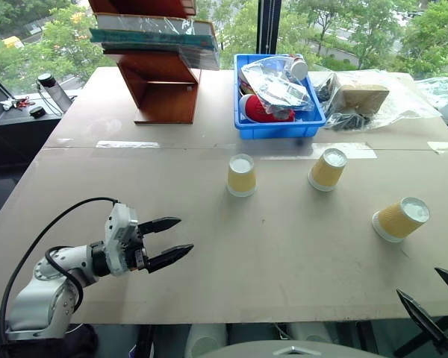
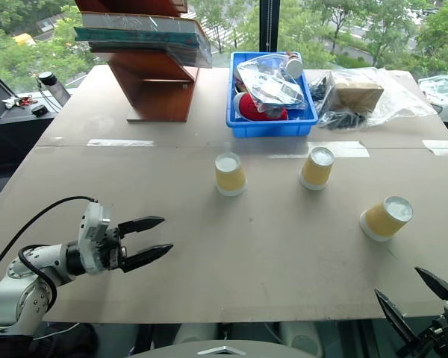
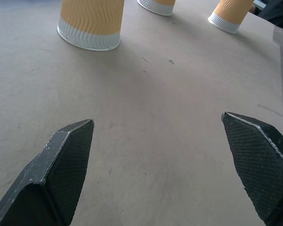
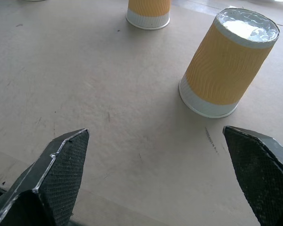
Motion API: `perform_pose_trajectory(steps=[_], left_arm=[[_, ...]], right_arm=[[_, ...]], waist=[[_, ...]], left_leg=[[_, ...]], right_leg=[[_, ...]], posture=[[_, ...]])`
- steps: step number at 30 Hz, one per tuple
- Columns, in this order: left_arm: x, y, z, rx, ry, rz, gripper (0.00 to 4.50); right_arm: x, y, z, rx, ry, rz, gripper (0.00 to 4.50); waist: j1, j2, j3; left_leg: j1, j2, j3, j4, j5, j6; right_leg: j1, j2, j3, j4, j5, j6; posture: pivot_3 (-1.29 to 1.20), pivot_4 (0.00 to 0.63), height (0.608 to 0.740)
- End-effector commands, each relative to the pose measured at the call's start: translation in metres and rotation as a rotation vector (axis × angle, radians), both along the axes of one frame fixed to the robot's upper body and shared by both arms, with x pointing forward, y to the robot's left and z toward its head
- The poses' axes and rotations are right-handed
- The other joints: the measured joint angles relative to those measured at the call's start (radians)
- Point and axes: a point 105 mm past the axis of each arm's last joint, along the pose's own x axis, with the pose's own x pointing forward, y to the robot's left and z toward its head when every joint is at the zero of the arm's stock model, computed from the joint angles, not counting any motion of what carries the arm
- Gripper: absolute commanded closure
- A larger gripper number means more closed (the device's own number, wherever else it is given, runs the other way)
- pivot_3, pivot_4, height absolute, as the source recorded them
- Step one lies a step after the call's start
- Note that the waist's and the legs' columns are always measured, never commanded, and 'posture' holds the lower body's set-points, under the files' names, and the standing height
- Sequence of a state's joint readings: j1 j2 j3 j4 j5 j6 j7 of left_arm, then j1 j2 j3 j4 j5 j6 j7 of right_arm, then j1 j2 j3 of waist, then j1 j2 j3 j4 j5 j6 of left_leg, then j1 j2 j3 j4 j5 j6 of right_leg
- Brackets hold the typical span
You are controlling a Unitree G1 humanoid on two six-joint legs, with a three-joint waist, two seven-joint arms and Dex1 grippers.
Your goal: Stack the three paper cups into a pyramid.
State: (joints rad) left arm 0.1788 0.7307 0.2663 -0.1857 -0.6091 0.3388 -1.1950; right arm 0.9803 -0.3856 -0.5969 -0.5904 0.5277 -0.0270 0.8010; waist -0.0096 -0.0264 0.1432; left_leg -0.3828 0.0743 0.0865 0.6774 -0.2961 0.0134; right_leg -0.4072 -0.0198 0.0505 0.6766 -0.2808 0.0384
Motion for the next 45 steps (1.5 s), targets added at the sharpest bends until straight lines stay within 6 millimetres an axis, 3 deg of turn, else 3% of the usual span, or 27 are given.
perform_pose_trajectory(steps=[1, 4, 7, 13, 18, 27, 45], left_arm=[[0.010, -0.011, 0.013, 0.025, -0.064, -0.054, 0.04], [0.020, -0.038, 0.036, -0.046, -0.136, -0.155, 0.04], [0.016, -0.053, 0.050, -0.090, -0.181, -0.263, 0.04], [0.001, -0.079, 0.070, -0.098, -0.278, -0.449, 0.04], [-0.008, -0.087, 0.076, -0.117, -0.292, -0.512, 0.04], [-0.004, -0.099, 0.093, -0.120, -0.301, -0.532, 0.04], [0.005, -0.103, 0.096, -0.109, -0.275, -0.500, 0.04]], right_arm=[[0.012, 0.004, 0.017, -0.016, -0.084, -0.031, 0.00], [0.029, -0.001, 0.029, -0.018, -0.172, -0.173, 0.00], [0.040, -0.005, 0.039, 0.032, -0.224, -0.266, 0.00], [0.059, -0.013, 0.039, 0.040, -0.174, -0.424, 0.00], [0.067, -0.014, 0.028, 0.094, -0.130, -0.467, 0.00], [0.086, -0.022, 0.024, 0.128, -0.139, -0.477, 0.00], [0.123, -0.023, 0.022, 0.217, -0.148, -0.388, 0.00]], waist=[[0.001, 0.000, 0.000], [0.010, -0.001, 0.000], [0.007, -0.001, -0.002], [-0.004, 0.000, -0.002], [-0.002, 0.001, -0.002], [-0.003, 0.001, -0.002], [-0.003, 0.001, -0.002]], left_leg=[[0.000, 0.000, 0.000, 0.000, 0.000, 0.000], [0.000, -0.001, -0.001, 0.000, 0.000, 0.000], [0.000, -0.001, 0.000, 0.001, 0.000, 0.000], [0.000, -0.002, 0.001, 0.000, 0.000, 0.000], [0.000, -0.002, 0.000, -0.001, 0.000, 0.000], [0.000, -0.003, 0.000, -0.001, 0.000, 0.000], [0.000, -0.003, 0.000, -0.001, 0.000, 0.000]], right_leg=[[0.000, 0.000, 0.000, 0.000, 0.000, 0.000], [0.000, 0.000, 0.000, 0.000, 0.000, 0.000], [0.001, 0.001, 0.001, 0.001, 0.001, 0.000], [0.000, 0.002, 0.002, 0.000, 0.002, 0.003], [0.000, 0.003, 0.002, 0.000, 0.002, 0.003], [0.000, 0.003, 0.002, 0.000, 0.002, 0.004], [0.000, 0.003, 0.003, 0.000, 0.002, 0.004]], posture=[[0.00, 0.150, 0.740], [0.00, 0.150, 0.740], [0.00, 0.150, 0.740], [0.00, 0.150, 0.740], [0.00, 0.150, 0.740], [0.00, 0.150, 0.740], [0.00, 0.150, 0.740]])
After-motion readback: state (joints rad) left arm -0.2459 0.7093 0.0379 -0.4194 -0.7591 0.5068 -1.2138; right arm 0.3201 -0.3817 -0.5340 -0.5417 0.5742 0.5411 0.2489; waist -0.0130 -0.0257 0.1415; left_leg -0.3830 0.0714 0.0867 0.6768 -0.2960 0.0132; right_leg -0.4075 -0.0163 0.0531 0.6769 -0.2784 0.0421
